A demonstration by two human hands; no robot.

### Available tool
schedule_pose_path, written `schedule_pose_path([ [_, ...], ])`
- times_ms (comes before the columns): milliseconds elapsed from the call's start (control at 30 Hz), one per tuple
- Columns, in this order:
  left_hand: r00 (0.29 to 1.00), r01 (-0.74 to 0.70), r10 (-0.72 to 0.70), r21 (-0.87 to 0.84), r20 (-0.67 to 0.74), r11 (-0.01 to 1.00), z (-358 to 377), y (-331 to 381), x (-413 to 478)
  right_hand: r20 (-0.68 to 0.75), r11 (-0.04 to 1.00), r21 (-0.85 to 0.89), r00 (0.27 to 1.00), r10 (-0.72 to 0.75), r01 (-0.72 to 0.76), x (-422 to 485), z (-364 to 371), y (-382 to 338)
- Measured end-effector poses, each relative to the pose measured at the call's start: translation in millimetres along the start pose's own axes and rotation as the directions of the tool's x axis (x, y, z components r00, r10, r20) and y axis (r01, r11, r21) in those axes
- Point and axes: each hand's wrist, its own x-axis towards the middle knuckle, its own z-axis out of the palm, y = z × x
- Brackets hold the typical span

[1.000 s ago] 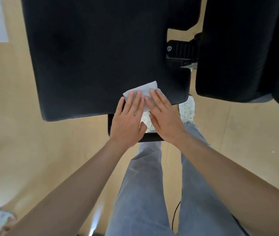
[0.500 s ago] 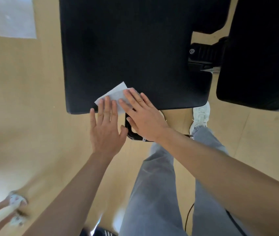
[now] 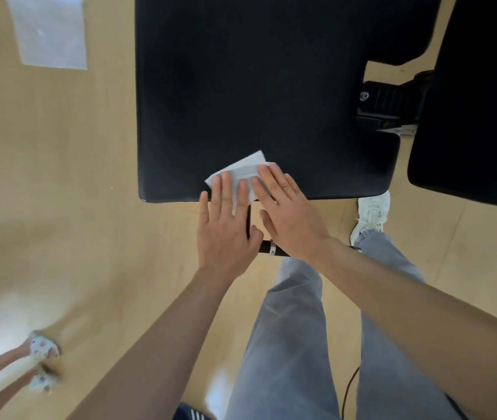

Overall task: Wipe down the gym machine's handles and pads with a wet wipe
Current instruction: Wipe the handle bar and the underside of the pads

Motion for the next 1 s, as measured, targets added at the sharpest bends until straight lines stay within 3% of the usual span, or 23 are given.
schedule_pose_path([
  [167, 0.963, 0.267, -0.267, -0.008, -0.021, 0.964, -12, -58, -8, 0.003, 0.966, -0.029, 0.966, -0.258, 0.258, 71, -10, -40],
  [300, 0.924, 0.371, -0.382, -0.215, -0.011, 0.903, -20, -85, -9, 0.014, 0.934, -0.101, 0.939, -0.343, 0.343, 103, -10, -71],
  [467, 0.957, 0.269, -0.286, -0.227, -0.043, 0.936, -14, -63, -17, 0.013, 0.942, -0.142, 0.952, -0.304, 0.303, 76, -8, -50],
  [800, 0.997, 0.024, -0.014, -0.137, 0.072, 0.990, -4, 24, -6, 0.097, 0.977, -0.189, 0.992, -0.083, 0.101, -22, -10, 40],
  [900, 0.998, 0.036, -0.030, -0.121, 0.048, 0.992, -6, 22, -5, 0.088, 0.988, -0.143, 0.995, -0.054, 0.067, -21, -10, 36],
  [1000, 0.989, 0.145, -0.144, -0.090, 0.020, 0.985, -10, 11, -3, 0.080, 0.987, -0.105, 0.991, -0.109, 0.118, -1, -14, 19],
])
